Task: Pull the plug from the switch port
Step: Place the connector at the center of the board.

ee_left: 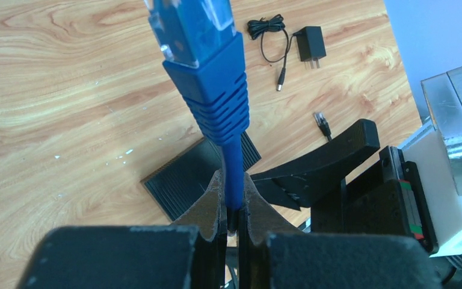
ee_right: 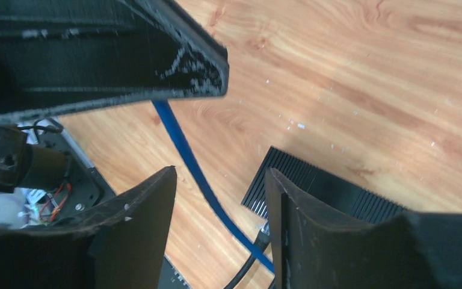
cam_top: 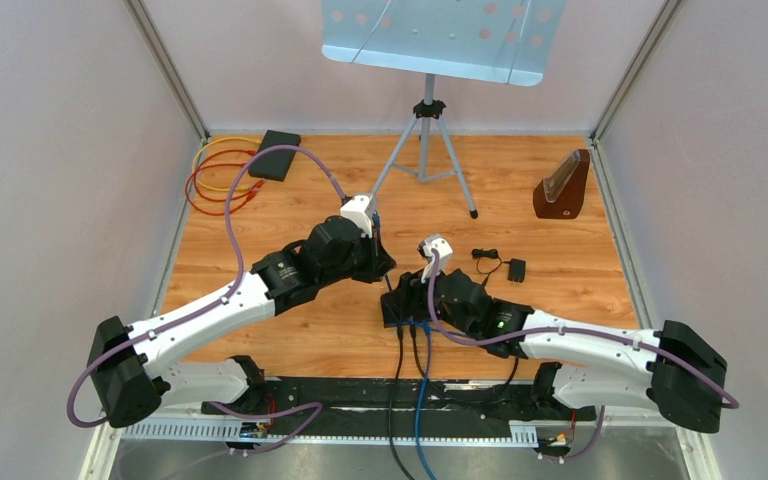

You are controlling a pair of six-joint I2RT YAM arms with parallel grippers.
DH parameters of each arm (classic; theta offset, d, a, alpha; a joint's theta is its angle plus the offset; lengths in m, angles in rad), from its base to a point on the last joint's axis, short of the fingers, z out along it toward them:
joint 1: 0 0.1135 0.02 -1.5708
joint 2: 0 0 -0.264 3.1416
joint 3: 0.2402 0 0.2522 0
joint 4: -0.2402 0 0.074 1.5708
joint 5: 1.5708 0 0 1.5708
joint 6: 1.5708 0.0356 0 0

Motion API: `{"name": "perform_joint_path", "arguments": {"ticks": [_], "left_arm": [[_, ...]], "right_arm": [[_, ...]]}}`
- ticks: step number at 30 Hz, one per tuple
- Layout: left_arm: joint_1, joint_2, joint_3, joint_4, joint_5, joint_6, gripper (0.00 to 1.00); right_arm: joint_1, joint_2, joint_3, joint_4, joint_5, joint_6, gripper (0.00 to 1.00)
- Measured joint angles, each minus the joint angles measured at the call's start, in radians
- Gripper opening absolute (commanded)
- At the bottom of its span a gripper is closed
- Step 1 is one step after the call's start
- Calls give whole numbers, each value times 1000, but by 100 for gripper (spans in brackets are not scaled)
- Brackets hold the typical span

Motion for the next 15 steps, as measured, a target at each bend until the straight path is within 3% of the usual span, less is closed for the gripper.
{"name": "perform_joint_path", "arguments": {"ticks": [3,5,7,8,9,10,12,15], "left_arm": [[0,2,0,-10,0,-5,0],[0,3,0,-13,-1,-5,11],[0,3,0,-16,-3,-5,27],[0,3,0,-17,-5,-1,46],[0,3,0,-17,-6,0,57],[0,3,0,-18,-10,7,78],[0,3,0,-19,-17,18,97],[0,-1,0,-19,-26,20,100]], "right_arm": [[5,55,27,24,23,-36,29],[14,76,41,30,26,-53,17],[24,76,47,34,21,-67,3],[26,74,48,37,17,-73,0],[30,68,48,38,10,-78,0],[31,60,48,37,4,-82,0],[32,35,48,32,0,-86,0],[32,-18,48,16,1,-94,0]]}}
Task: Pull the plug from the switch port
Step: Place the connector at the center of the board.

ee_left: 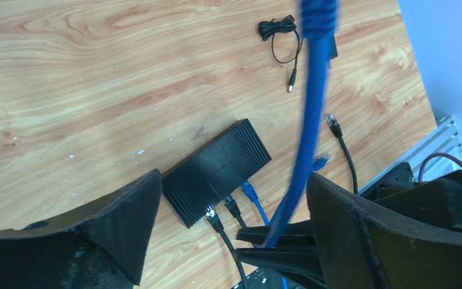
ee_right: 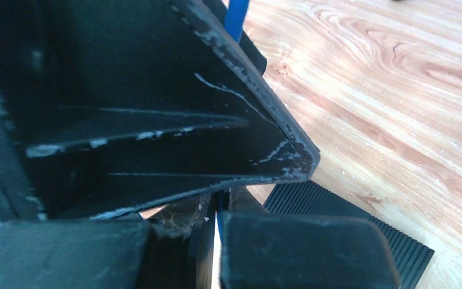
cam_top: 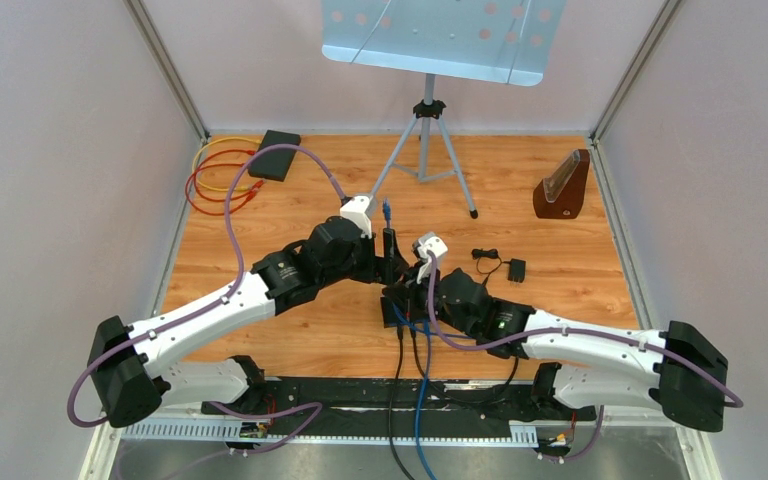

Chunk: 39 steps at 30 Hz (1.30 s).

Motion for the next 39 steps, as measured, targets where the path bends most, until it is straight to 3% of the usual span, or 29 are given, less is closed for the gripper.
{"name": "perform_joint_path", "arguments": {"ticks": [6,10,17,21,24,33,39], "left_arm": [[0,-97,0,-10,-39,25,100],[0,-213,0,-10,-71,51,100],[0,-266,-4,-21,-120,85,100],[2,-225,-16,-32,-114,92,100],[5,-195,-19,-35,-97,92,100],[5,-151,-23,-35,-62,97,100],[5,-151,-55,-39,-57,99,100]], "right_arm": [[-10,-77,13,-83,34,-38,0],[-79,-138,92,-229,30,-82,0],[-436,-248,293,-431,-166,-182,0],[-680,-224,343,-507,-319,-242,0],[-774,-165,339,-529,-400,-267,0],[-807,38,140,-481,-517,-281,4],[-807,124,121,-408,-549,-270,5]]}}
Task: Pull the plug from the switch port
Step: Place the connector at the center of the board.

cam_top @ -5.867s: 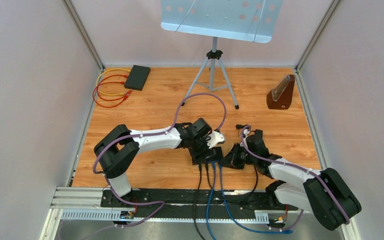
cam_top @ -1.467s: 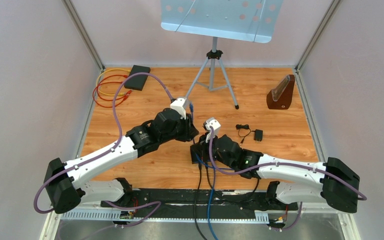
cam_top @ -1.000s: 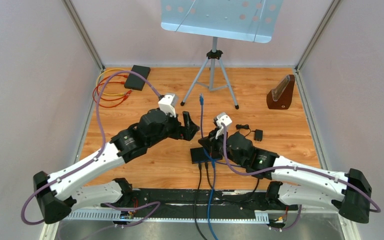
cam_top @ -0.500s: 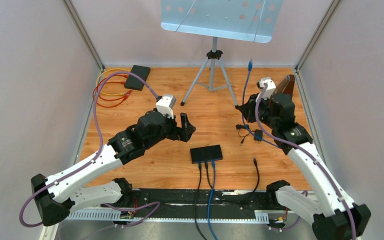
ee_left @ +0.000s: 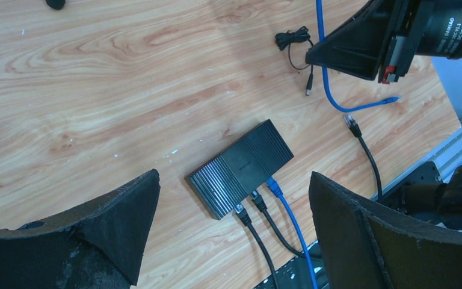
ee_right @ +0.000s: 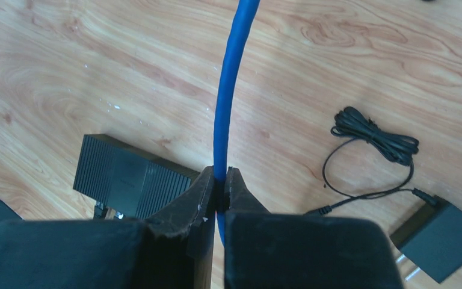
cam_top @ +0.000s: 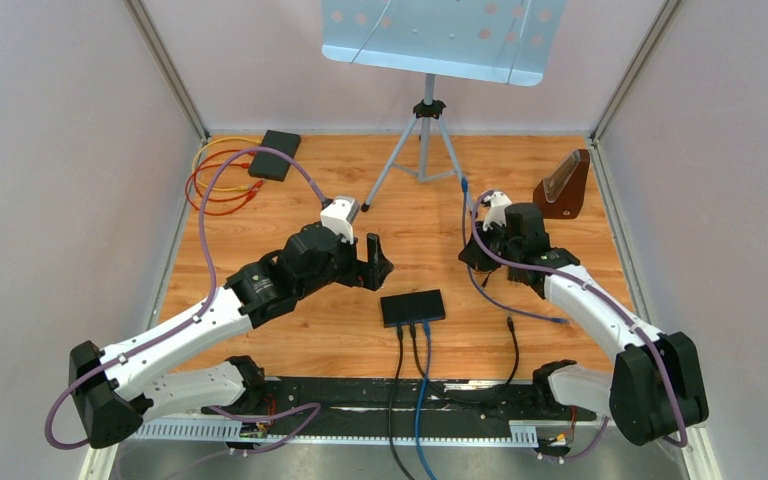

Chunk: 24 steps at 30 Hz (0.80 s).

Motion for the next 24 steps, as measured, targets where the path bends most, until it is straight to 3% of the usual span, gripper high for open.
{"name": "perform_joint_path", "arguments": {"ticks": [8,11,13,17,19,21,22,24], "left_arm": [[0,3,-3,-2,11,5,100],[0,6,-3,-6,12,19,100],[0,6,-3,-6,12,32,100],[0,6,-3,-12,13,64,100],[0,6,-3,-17,13,78,100],[0,7,-3,-20,13,87,100],[0,8,-3,-20,13,89,100],[0,14,-3,-19,16,98,100]], "right_arm": [[0,68,-50,127,74,23,6],[-2,104,-50,157,57,38,6],[-2,140,-50,160,26,63,0],[-2,187,-65,153,-16,137,1],[-2,179,-103,151,-23,174,12],[-2,165,-134,138,-13,199,41],[-2,155,-145,127,-3,212,48],[-4,135,-151,111,14,228,50]]}}
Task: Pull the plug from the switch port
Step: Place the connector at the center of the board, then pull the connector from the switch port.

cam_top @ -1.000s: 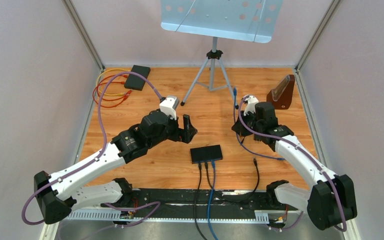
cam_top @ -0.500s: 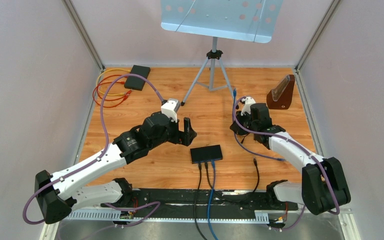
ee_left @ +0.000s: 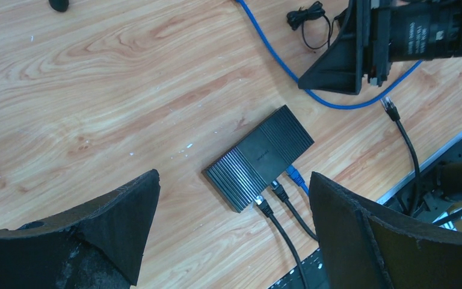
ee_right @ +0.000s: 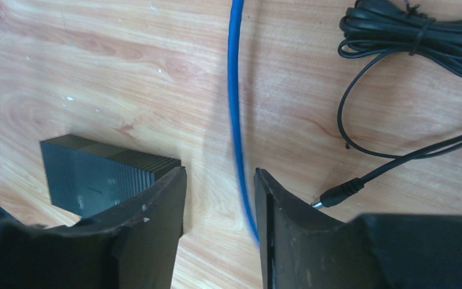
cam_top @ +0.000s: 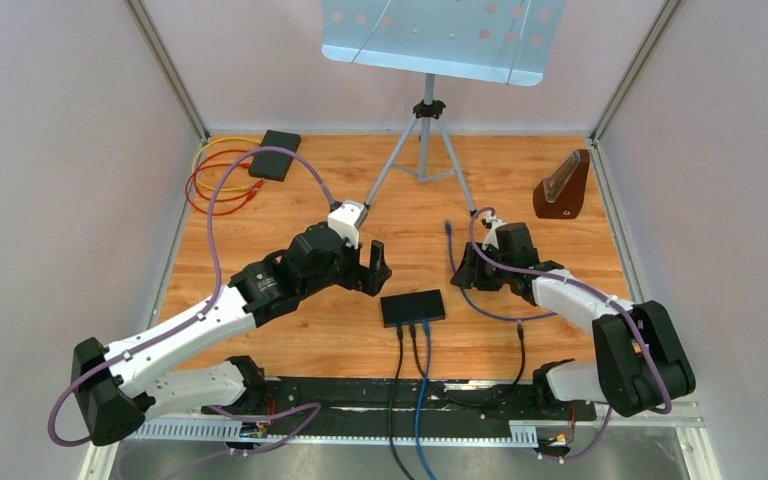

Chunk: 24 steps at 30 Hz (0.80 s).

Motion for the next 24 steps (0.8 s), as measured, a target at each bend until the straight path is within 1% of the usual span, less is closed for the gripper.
{"name": "perform_joint_path", "arguments": {"ticks": [6,10,14,17,21,24], "left_arm": [[0,61,0,1,30,35,100],[0,131,0,0,61,82,100],[0,220,5,-6,102,140,100],[0,288,18,-22,131,179,100],[0,360,38,-31,190,233,100],[0,410,55,-31,243,272,100]], "right_arm": [[-3,-59,9,-35,8,11,52],[-3,-172,11,-79,18,51,52],[-3,-336,-6,-82,13,146,56],[-3,-451,-63,-68,-9,237,59],[-3,-539,-173,-36,-67,380,59],[-2,-561,-275,17,-119,491,58]]}}
